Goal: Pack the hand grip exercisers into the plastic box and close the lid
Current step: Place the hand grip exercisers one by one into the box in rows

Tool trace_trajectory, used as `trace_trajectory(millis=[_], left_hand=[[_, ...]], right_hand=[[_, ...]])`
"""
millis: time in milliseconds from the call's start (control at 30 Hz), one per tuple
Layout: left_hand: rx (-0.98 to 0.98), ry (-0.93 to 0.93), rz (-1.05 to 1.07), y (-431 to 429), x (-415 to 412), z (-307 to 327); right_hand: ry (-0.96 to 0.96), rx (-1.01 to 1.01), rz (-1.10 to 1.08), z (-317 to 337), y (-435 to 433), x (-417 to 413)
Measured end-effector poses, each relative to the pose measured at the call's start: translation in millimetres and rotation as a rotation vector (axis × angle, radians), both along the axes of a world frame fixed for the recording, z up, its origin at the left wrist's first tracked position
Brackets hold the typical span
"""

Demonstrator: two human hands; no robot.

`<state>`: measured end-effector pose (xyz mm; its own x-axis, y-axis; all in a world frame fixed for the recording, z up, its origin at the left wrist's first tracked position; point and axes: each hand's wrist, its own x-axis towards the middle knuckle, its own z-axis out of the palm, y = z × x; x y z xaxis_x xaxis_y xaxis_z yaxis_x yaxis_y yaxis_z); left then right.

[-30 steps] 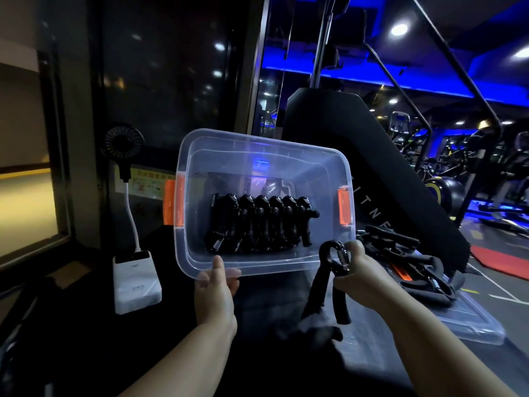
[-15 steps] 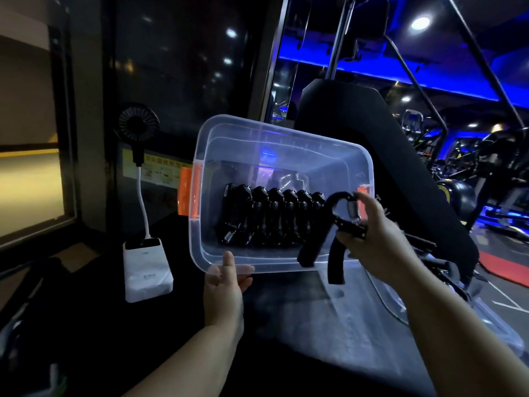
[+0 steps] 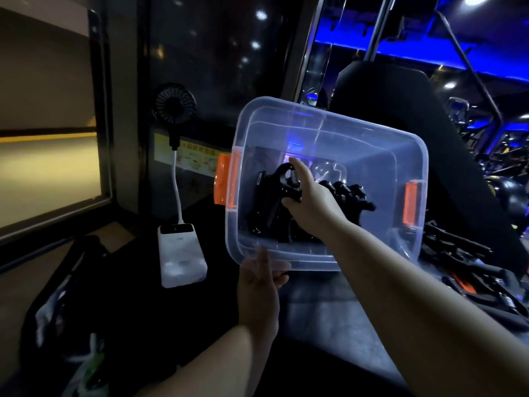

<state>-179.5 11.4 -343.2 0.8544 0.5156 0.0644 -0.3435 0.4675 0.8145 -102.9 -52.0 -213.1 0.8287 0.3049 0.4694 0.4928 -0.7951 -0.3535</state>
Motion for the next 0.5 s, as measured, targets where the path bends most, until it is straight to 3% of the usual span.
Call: trace_trajectory(millis=[233,500], left_hand=[[-0.013,-0.028,-0.036,1,-6,-1],[-0.055,-0.082,-0.028,2,-8,-5]], right_hand=[[0.007,-0.136,0.049,-14,41,24],[-0.040,-0.361,-0.078,-24,58,45]])
